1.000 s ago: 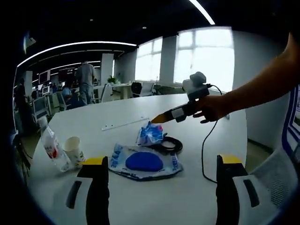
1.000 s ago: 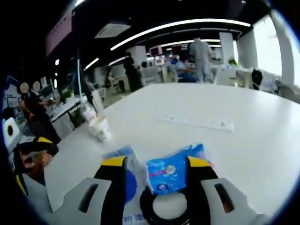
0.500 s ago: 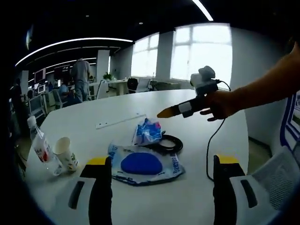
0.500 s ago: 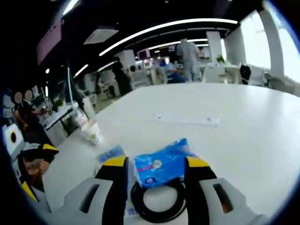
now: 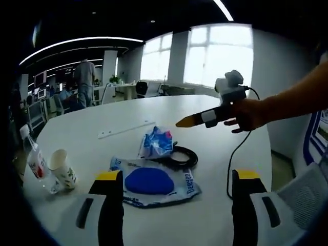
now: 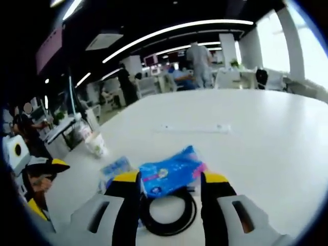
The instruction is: Arrange the tabletop items into an orderly group along one side of the table until the central work area is clear of visible clutter.
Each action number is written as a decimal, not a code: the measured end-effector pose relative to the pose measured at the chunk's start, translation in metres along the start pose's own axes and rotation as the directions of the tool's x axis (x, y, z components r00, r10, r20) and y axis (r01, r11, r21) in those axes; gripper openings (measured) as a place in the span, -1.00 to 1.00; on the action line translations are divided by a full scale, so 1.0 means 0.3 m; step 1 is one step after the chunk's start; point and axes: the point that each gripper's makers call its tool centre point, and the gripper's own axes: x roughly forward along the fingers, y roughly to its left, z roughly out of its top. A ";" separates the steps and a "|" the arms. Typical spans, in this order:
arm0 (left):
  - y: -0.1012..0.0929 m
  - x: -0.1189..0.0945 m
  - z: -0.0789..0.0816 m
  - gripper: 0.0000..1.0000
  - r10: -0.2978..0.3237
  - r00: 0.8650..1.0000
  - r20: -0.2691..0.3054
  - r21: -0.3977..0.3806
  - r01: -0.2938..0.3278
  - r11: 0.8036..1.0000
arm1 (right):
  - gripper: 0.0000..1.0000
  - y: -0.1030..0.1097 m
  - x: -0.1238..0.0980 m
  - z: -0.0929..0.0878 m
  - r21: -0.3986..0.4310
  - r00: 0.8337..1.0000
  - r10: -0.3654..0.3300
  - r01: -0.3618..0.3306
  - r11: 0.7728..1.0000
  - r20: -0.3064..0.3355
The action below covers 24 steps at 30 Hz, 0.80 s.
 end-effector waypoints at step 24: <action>0.066 0.165 -0.007 0.67 -0.013 0.999 -0.046 -0.058 0.010 0.998 | -0.14 -0.092 -0.077 -0.077 0.066 0.998 -0.063 0.063 0.996 -0.002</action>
